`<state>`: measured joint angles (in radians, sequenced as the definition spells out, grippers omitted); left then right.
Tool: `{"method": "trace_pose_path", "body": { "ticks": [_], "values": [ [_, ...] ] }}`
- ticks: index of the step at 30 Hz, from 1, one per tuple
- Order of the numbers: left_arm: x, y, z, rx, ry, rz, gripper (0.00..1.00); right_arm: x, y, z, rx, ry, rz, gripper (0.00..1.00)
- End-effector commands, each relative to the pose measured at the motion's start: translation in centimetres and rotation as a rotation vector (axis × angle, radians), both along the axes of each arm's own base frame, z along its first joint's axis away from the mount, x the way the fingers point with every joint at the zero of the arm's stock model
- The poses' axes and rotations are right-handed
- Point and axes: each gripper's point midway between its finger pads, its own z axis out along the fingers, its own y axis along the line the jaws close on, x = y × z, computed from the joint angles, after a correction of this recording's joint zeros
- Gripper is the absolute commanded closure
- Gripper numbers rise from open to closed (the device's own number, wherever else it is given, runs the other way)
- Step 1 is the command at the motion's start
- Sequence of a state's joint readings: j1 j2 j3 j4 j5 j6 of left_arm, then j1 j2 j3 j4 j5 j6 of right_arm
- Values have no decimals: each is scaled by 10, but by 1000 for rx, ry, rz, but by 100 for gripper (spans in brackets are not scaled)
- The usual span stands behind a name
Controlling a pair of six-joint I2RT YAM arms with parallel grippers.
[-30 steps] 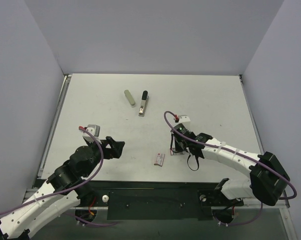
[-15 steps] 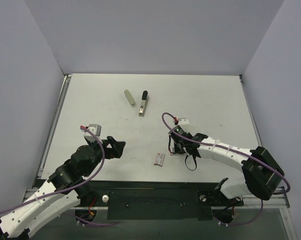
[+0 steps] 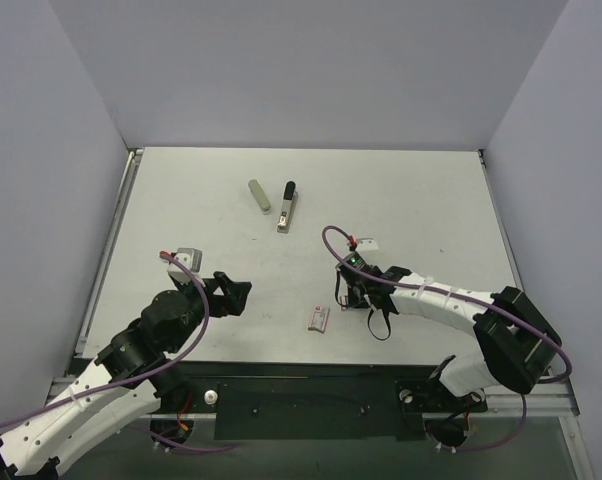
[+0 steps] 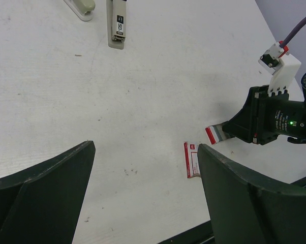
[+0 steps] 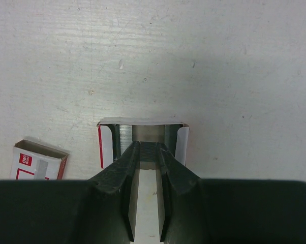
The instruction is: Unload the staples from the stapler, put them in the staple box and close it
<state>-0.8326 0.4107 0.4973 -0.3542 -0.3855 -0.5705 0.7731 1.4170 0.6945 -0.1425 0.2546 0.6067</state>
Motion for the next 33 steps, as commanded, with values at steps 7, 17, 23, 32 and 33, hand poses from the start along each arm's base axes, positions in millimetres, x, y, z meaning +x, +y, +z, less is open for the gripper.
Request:
{"method": "trace_pose_path", "body": {
  "ticks": [7,17,23,32,33],
  "values": [
    [2,-4,24,-64,-47,-5,7,1,-6,-6,-24,7,-27,88],
    [1,-4,24,-69,-46,-7,7,1,-4,-4,-10,2,-27,79],
    [-2,-9,23,-70,-36,-40,7,2,-1,8,8,-25,-6,72],
    [-30,-53,-13,-123,98,-281,11,-2,12,53,65,-137,70,67],
    [-31,-58,-13,-137,96,-303,13,-3,16,57,68,-140,95,67]
  ]
}}
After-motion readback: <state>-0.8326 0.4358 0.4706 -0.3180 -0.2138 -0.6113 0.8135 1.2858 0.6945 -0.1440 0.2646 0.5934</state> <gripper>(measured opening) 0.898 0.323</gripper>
